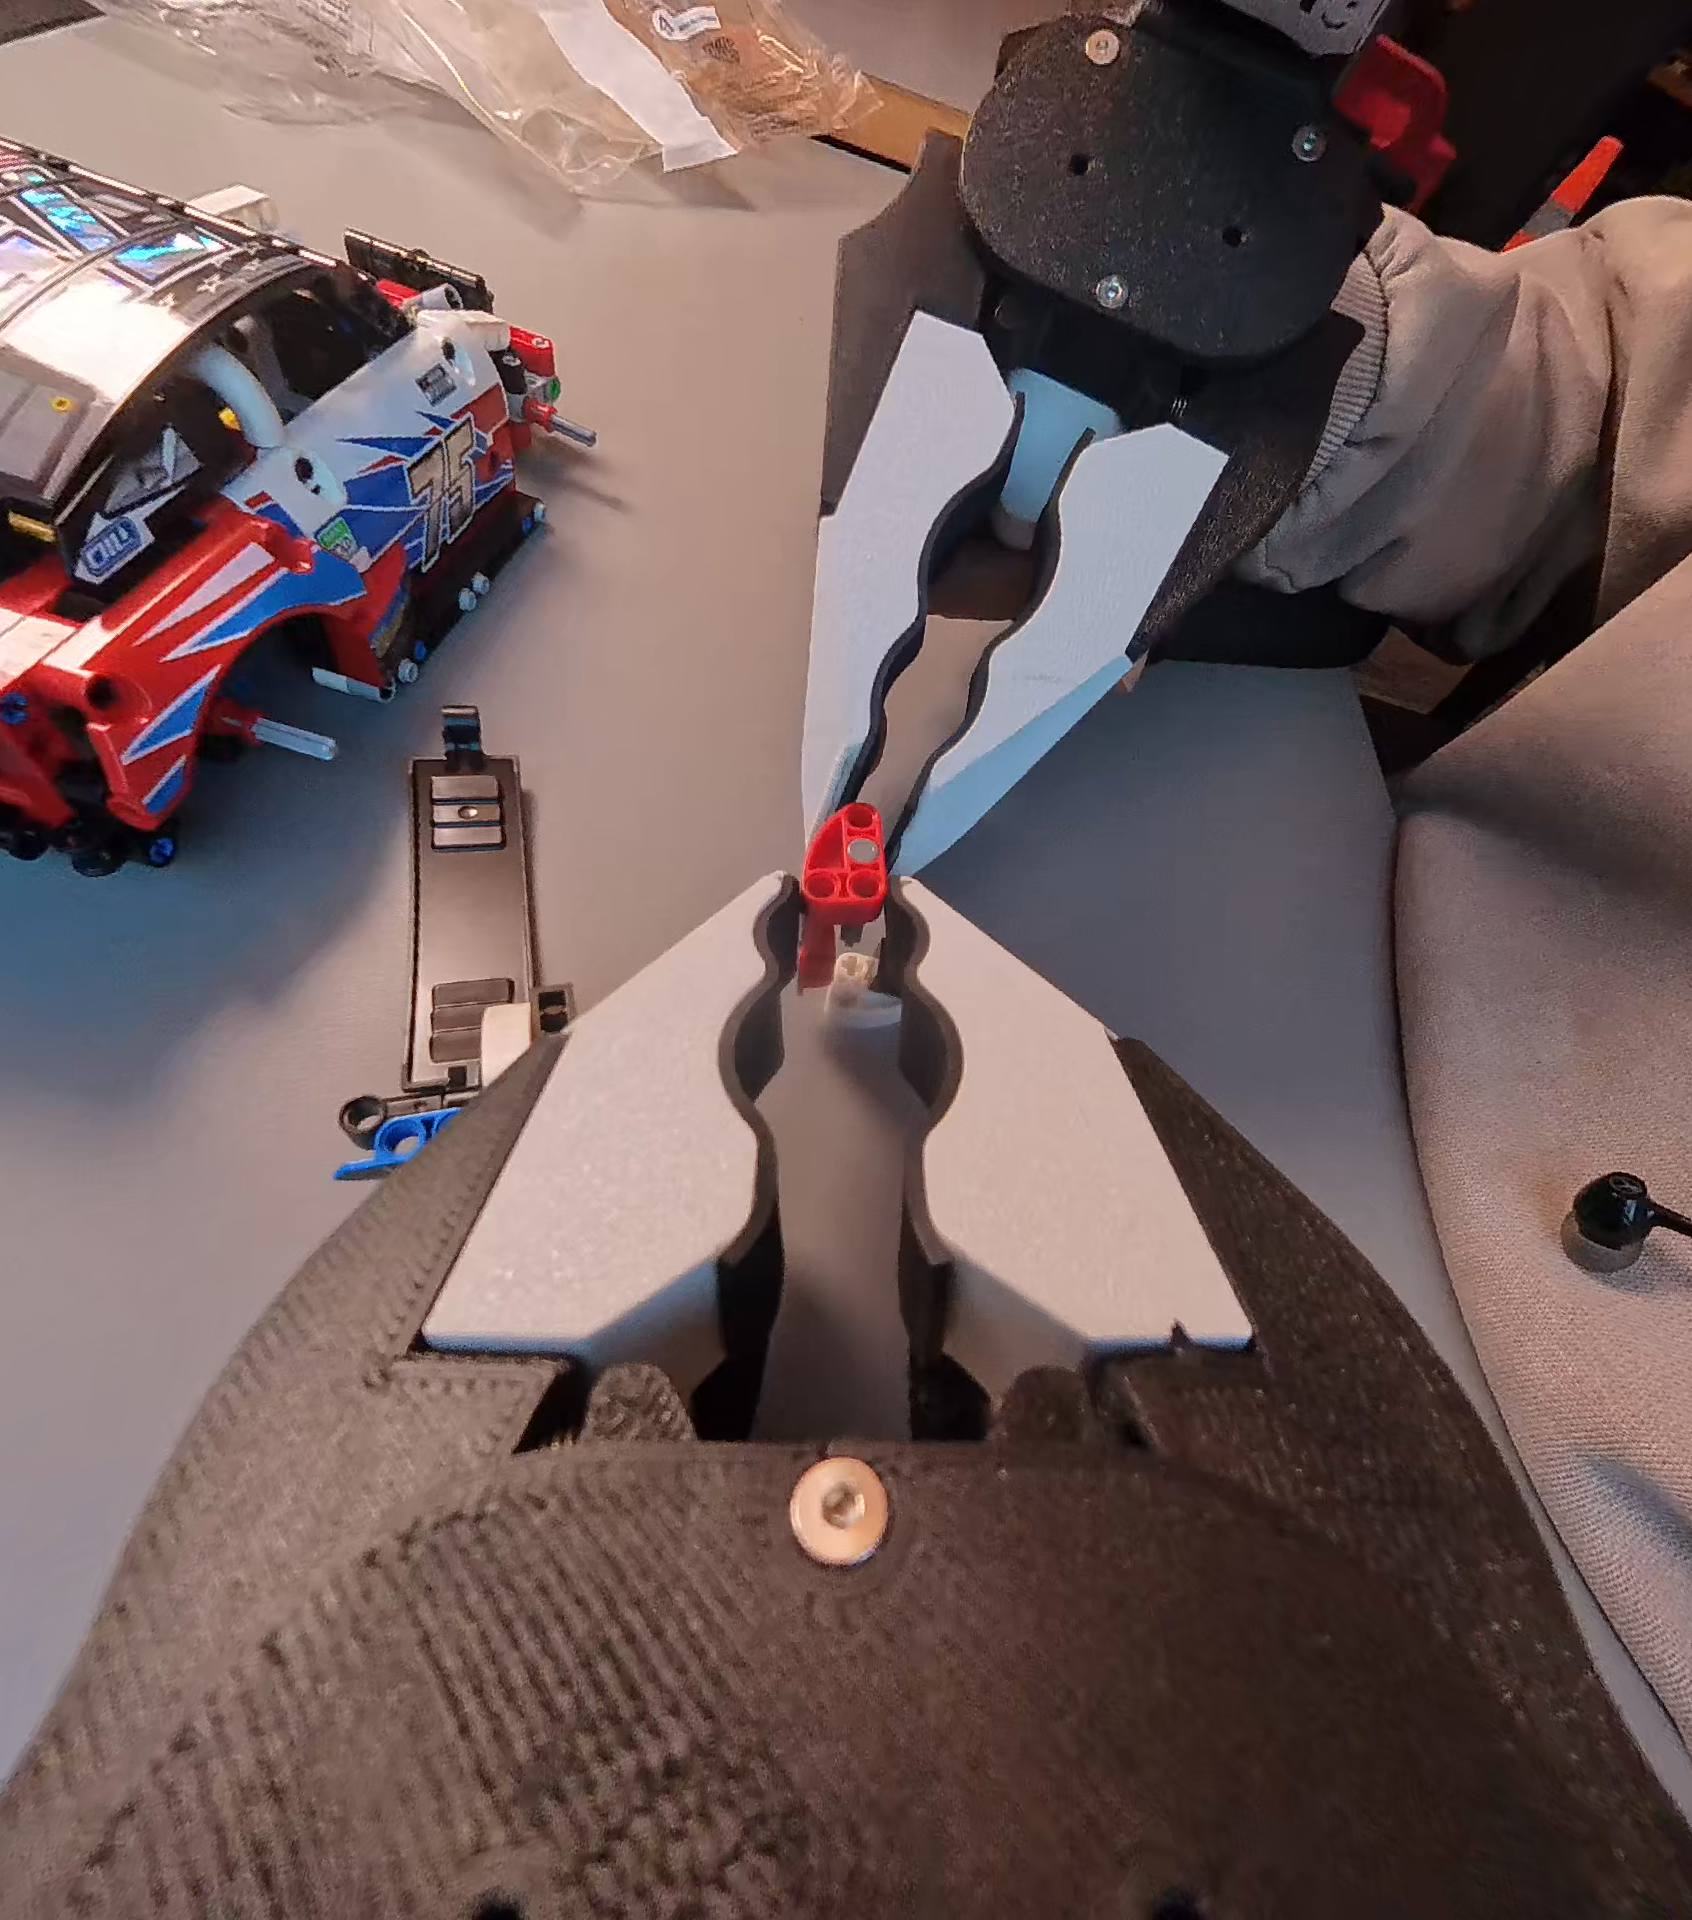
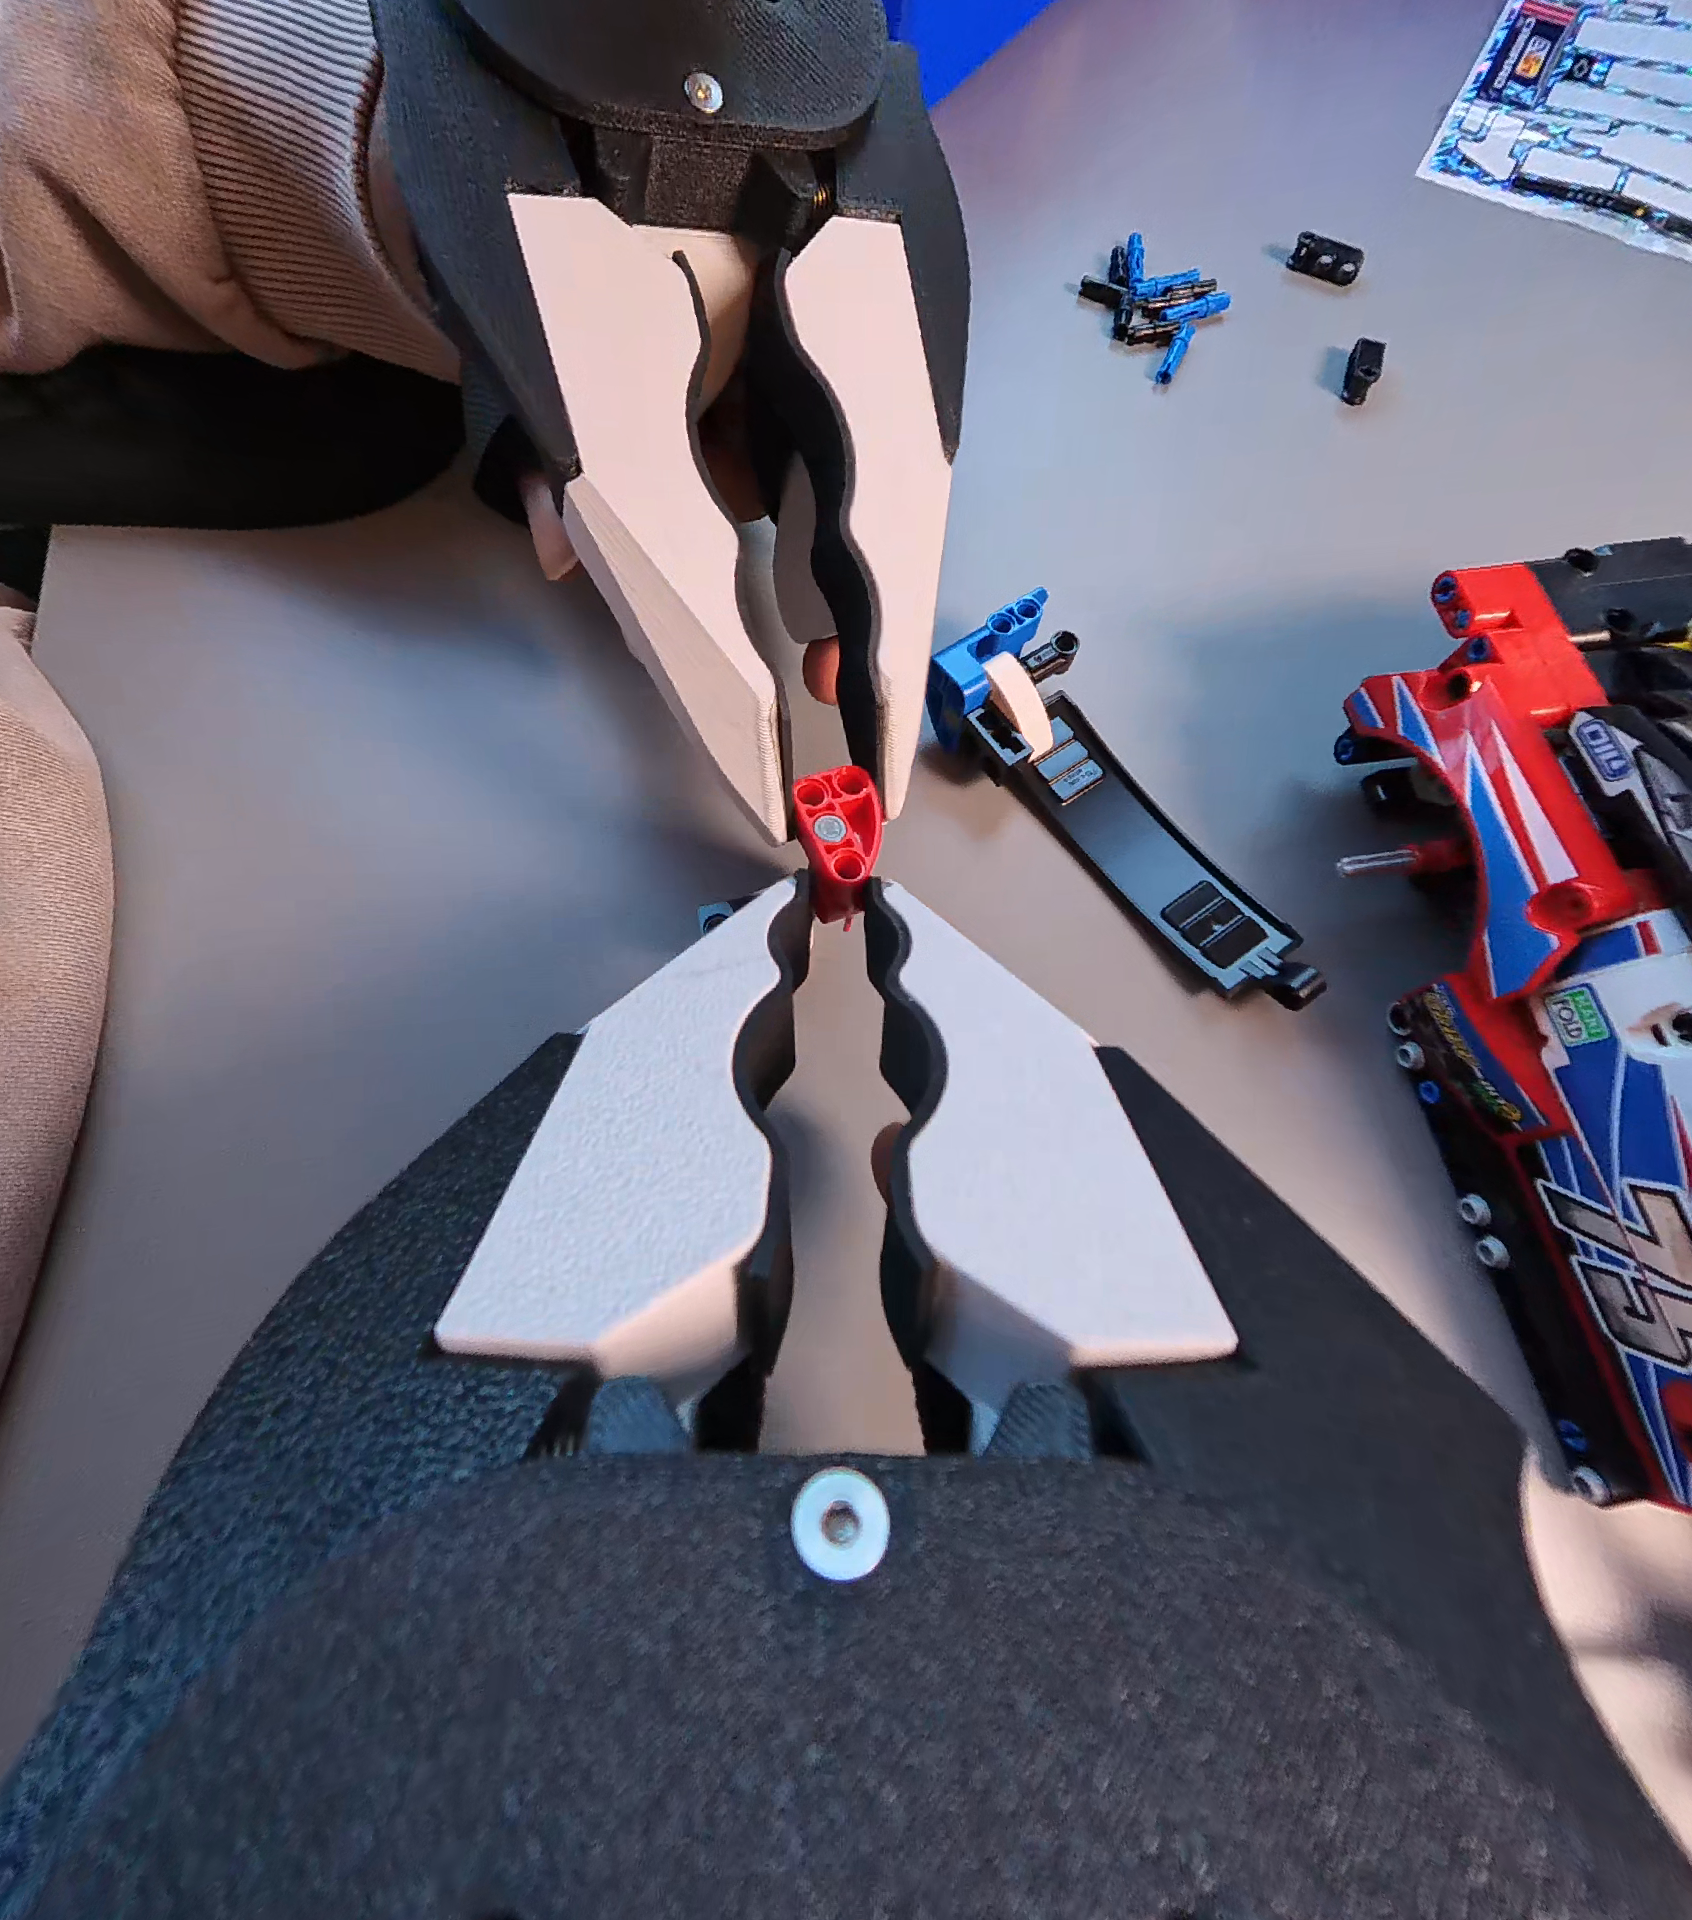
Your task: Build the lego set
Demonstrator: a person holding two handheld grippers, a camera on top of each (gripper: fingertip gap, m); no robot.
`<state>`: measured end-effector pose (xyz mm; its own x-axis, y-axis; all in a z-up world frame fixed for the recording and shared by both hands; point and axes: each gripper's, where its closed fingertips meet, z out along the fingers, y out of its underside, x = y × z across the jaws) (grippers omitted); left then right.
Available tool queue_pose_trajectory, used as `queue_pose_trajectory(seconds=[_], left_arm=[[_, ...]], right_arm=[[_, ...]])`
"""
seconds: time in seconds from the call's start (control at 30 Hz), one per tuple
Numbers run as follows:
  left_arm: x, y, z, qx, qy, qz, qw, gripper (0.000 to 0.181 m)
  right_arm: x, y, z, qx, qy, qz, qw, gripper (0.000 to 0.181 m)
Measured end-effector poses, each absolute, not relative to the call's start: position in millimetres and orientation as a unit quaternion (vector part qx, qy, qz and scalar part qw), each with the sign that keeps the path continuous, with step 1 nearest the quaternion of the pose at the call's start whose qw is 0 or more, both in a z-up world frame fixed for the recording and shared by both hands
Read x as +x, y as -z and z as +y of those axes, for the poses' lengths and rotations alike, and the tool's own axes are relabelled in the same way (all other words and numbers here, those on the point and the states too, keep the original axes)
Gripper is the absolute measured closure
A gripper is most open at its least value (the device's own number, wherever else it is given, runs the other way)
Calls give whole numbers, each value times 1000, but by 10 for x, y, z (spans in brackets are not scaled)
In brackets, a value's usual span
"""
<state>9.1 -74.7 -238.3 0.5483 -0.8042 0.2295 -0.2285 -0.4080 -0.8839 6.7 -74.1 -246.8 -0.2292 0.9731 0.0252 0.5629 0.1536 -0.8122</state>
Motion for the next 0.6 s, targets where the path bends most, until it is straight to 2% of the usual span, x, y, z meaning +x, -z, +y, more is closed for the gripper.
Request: queue_pose_trajectory(seconds=[0.6], left_arm=[[109, 2462, -775, -777, 314, 354, 414, 167]], right_arm=[[92, 2547, -769, -562, -332, -693, 305, 174]])
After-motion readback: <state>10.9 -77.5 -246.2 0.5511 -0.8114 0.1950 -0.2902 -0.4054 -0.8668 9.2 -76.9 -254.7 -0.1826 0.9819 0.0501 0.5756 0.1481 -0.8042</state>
